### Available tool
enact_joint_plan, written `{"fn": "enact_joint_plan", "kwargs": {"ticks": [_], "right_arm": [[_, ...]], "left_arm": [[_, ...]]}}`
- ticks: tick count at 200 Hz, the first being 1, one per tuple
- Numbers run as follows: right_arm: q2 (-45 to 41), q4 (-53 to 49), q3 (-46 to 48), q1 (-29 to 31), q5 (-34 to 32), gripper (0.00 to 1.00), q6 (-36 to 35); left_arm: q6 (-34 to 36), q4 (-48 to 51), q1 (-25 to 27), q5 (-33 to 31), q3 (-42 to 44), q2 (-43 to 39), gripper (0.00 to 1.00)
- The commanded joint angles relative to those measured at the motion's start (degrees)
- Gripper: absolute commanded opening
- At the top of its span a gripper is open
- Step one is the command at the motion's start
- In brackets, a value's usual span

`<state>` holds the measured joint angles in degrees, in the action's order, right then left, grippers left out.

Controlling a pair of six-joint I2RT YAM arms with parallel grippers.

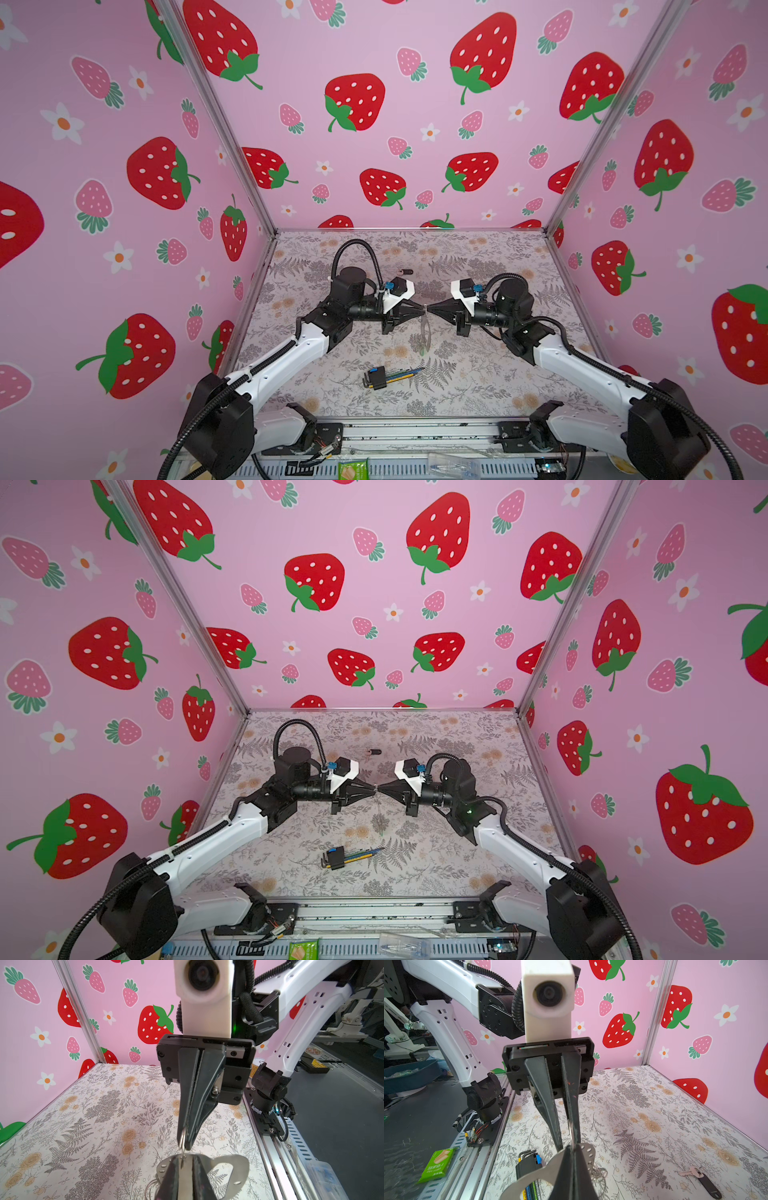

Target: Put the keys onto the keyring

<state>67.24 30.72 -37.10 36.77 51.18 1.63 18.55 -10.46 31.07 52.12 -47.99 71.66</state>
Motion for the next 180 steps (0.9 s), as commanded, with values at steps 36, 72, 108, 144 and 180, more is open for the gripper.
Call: {"fn": "enact_joint_plan", "kwargs": {"ticks": [36, 72, 108, 144, 180], "right_arm": [[0.8, 2.0, -0.9, 0.6, 1.9, 0.0, 0.0], [0.8, 2.1, -0.9, 0.6, 1.9, 0.0, -0.1], [0.6, 1.6, -0.7, 0.7, 1.5, 0.0, -0.6], [-1.2, -2.4, -0.4, 0.6, -2.7, 0.14, -4.4], [-7.1, -8.2, 1.3, -0.3, -10.4, 0.25, -11.6]], "left_arm": [[2.5, 1.2, 0.6, 0.7, -3.6, -0.7, 0.16], [3.5, 2.4, 1.0, 0.6, -4.3, -0.4, 0.13], [5.9, 4.8, 1.5, 0.1, -5.3, -0.2, 0.01], [13.7, 11.6, 2.7, -3.5, -7.5, -1.5, 0.0], [25.3, 16.8, 4.8, -11.3, -8.7, -3.6, 0.0]]}}
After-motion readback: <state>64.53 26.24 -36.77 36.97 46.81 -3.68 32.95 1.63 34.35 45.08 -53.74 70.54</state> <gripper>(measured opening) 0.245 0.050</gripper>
